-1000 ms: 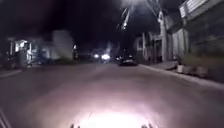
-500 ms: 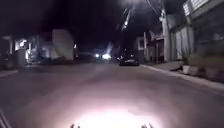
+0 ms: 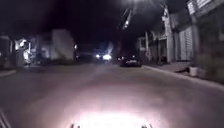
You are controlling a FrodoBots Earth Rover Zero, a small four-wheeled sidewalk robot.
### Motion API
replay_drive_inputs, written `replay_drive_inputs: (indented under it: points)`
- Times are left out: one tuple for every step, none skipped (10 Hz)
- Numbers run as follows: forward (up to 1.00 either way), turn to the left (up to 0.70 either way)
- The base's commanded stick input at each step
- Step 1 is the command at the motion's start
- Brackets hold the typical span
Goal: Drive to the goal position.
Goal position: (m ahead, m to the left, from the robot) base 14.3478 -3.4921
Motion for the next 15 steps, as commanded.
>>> replay_drive_inputs:
  points:
    - [0.7,0.0]
    - [0.7,0.0]
    - [0.7,0.0]
    - [0.7,0.0]
    - [0.7,0.0]
    - [0.7,0.0]
    - [0.7,0.0]
    - [0.7,0.0]
    - [0.7,0.0]
    - [0.7,0.0]
    - [0.7,0.0]
    - [0.7,0.0]
    - [0.7,0.0]
    - [0.7,0.0]
    - [0.7,0.0]
